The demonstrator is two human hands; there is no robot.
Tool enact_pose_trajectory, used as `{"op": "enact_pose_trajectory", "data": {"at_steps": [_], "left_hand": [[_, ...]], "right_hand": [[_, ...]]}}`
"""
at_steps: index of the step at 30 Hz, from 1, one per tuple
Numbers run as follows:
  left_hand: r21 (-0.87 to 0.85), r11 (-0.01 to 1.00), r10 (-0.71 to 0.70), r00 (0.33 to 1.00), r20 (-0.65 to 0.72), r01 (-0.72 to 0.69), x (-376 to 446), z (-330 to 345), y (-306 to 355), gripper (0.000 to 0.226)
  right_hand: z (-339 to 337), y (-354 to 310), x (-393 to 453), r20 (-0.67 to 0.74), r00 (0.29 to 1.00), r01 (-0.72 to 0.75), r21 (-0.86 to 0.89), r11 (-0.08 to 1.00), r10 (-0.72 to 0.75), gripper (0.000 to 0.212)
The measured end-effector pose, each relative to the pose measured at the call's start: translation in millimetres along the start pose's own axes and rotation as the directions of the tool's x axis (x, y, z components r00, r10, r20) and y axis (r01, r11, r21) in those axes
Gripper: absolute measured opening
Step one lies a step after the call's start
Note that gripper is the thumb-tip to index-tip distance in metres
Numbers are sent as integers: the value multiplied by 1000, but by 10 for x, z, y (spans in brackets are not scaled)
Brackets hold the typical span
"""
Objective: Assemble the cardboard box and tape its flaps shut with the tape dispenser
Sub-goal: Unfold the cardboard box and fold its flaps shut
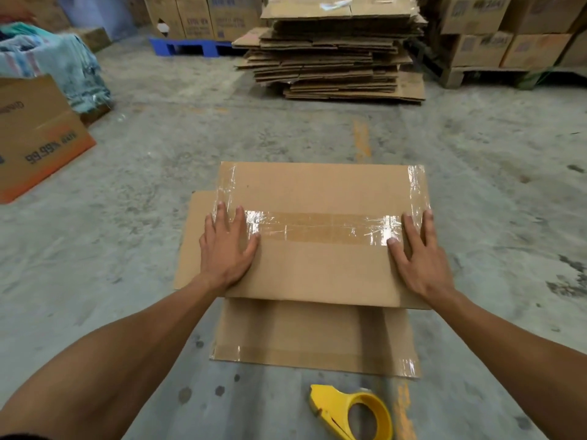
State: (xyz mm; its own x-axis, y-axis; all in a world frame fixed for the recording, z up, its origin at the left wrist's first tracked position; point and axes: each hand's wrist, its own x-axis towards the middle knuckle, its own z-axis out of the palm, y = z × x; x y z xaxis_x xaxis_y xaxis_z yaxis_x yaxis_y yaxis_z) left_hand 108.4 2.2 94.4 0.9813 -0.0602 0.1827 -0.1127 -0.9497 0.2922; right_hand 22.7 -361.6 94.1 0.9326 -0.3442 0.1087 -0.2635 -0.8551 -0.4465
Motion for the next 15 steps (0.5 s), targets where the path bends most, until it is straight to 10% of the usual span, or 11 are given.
{"op": "enact_pose_trajectory", "data": {"at_steps": [15], "left_hand": [[83, 995, -71, 981, 182, 57, -36, -529, 203, 53]], "right_hand": [[-325, -156, -110, 211, 973, -66, -133, 989, 93, 69]]}}
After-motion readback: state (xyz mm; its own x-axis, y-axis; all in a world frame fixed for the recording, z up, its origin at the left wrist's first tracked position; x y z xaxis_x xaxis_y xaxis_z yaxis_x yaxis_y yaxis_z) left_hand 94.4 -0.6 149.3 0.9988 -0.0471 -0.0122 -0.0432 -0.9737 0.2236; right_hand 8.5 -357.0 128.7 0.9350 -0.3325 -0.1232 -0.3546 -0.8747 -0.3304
